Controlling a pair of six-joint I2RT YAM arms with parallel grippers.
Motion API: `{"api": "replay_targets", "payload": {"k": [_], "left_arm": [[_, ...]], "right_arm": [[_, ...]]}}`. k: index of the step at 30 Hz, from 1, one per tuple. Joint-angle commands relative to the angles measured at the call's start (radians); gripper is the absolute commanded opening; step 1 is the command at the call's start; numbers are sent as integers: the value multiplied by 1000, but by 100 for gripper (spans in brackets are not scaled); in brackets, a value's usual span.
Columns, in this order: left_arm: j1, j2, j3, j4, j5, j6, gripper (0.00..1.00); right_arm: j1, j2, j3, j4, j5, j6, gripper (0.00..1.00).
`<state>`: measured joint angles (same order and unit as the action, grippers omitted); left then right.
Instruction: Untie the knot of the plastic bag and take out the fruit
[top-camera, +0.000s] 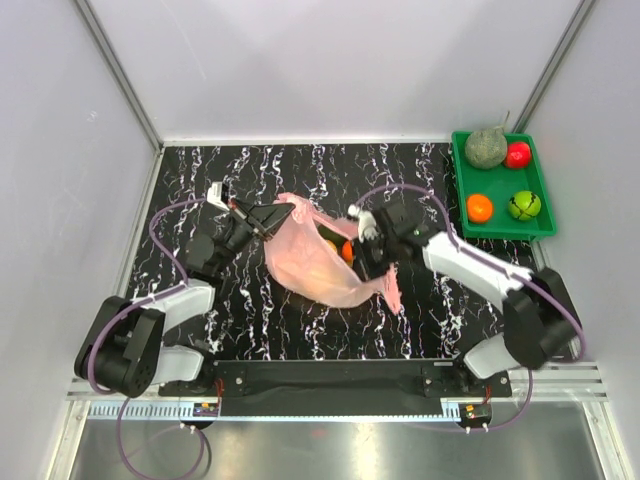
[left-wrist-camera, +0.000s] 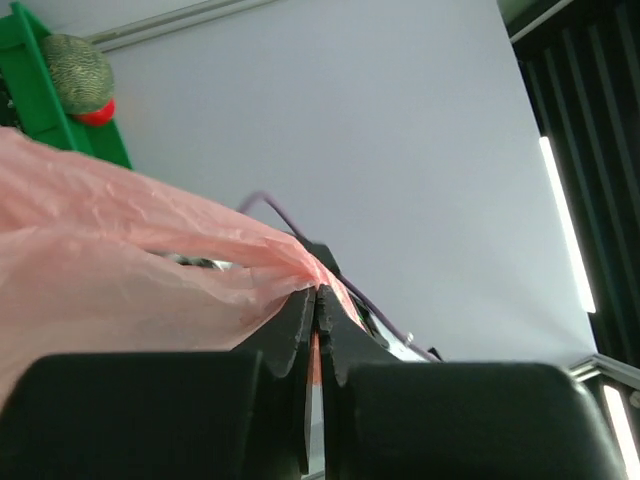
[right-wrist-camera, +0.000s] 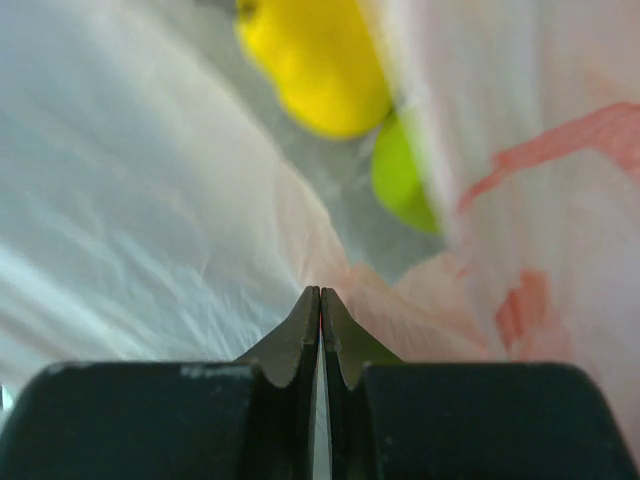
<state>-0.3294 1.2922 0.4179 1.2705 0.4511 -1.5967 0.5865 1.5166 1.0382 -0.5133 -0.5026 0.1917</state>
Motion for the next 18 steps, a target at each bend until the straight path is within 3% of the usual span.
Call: {"api": "replay_targets", "payload": {"k": [1, 7, 8, 11, 14, 15, 17, 18], "left_arm": [[24, -45, -11, 23, 35, 82, 10], [26, -238, 59, -293, 24, 291, 53], [24, -269, 94, -331, 18, 314, 71], [9, -367, 220, -566, 3, 447, 99], [-60, -402, 391, -853, 1, 654, 99], [-106, -401, 435, -1008, -3, 773, 96], [-154, -392, 522, -1132, -29, 883, 89], [-199, -387, 585, -1202, -34, 967, 79]], "right_arm": [[82, -168, -90, 2, -68, 73, 9], [121, -283, -187, -22, 79, 164, 11], [121, -285, -182, -25, 125, 166, 11], [119, -276, -175, -27, 141, 153, 12], [121, -257, -170, 8, 109, 155, 12], [119, -253, -170, 16, 110, 163, 12], [119, -256, -175, 31, 124, 169, 12], [121, -257, -176, 35, 130, 176, 11]]}}
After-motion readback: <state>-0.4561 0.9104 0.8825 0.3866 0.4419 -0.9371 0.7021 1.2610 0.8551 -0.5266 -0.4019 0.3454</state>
